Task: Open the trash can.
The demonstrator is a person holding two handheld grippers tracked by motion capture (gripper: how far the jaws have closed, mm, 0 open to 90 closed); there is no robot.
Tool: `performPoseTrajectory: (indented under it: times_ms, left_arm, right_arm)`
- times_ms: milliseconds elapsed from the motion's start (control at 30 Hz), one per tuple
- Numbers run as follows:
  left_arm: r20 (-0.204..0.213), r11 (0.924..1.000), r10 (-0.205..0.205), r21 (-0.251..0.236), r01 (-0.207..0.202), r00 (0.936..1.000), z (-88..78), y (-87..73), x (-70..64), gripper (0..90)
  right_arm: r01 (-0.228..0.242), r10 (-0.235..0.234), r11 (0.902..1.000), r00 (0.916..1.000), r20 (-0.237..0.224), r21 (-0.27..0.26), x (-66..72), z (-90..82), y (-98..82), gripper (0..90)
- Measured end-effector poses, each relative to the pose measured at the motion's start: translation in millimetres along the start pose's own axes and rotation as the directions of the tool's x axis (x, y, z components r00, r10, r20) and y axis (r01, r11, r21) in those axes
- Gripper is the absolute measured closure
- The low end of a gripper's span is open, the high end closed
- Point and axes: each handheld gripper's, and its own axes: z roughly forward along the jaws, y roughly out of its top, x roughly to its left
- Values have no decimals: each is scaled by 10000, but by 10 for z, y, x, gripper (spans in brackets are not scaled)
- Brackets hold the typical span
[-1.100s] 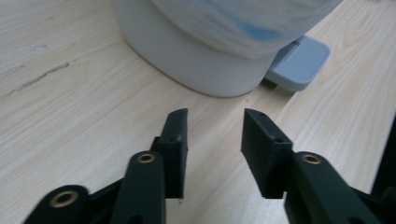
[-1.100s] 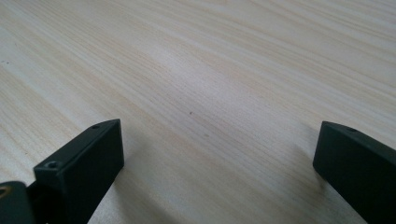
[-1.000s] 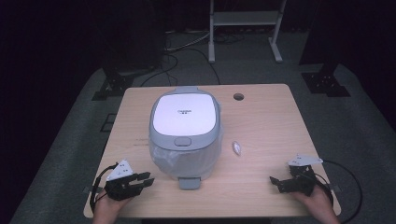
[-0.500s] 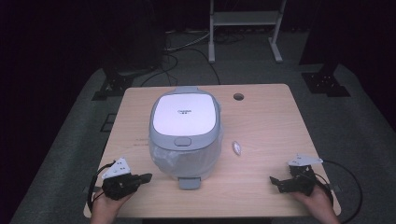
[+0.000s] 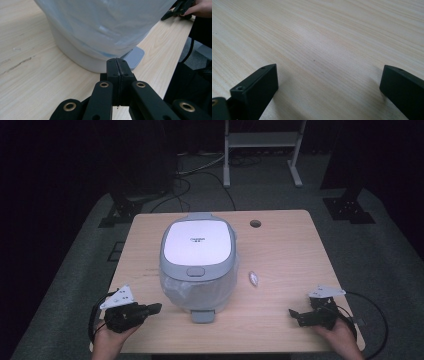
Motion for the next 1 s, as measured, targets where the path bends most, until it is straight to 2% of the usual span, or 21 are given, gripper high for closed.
performPoseTrajectory:
  times_ms: [633,1000]
  left_arm:
    - [605,9981,273,-567,-238,9978,-166,290,-105,900]
    - [931,9951,549,-871,-468,9941,-275,479,-164,899]
  right_arm:
    - [-1,1,10000,10000,2,-2,0,0,0,8]
    - [-3,3,10000,10000,1,-1,0,0,0,8]
